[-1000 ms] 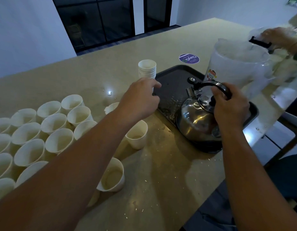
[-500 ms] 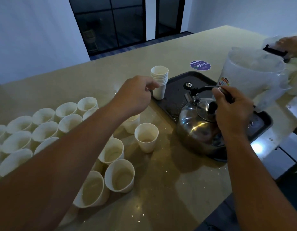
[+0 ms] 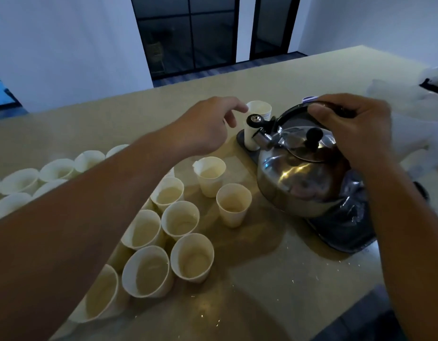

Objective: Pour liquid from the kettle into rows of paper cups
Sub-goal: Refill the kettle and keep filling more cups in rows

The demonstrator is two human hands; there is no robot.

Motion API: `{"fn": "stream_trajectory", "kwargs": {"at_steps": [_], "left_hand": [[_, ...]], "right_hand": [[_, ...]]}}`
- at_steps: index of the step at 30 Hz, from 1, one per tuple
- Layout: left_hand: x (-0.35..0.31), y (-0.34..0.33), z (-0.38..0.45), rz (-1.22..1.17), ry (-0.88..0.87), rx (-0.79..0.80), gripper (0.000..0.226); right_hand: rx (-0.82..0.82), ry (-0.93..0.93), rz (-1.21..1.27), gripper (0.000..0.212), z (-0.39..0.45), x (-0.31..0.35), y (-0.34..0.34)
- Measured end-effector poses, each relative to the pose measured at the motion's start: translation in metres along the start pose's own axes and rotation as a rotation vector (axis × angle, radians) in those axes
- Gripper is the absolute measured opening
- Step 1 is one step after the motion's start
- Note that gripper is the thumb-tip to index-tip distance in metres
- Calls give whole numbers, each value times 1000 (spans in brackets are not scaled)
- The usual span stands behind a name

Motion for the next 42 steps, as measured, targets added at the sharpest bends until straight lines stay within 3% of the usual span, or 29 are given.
{"fn": "stream_trajectory", "kwargs": {"at_steps": [5,24,42], "left_hand": [[-3,2,0,1,8,25,57],[24,1,-8,-26,148,74,48],[31,-4,-11,-100,159,94,48]], "right_hand": [[161,24,-19,11,14,4,-23],[462,157,-144,15,38,29,-87],[518,181,-219,19,43,35,-95]]}}
Point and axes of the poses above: each hand's wrist, its own z-axis towards the middle knuckle, its own y-axis out of the back of the hand, x = y × z, the point moved 7 cm from there along z, towards the middle knuckle, and after that the axes turned 2 degrees about z, right-handed, at the moved point
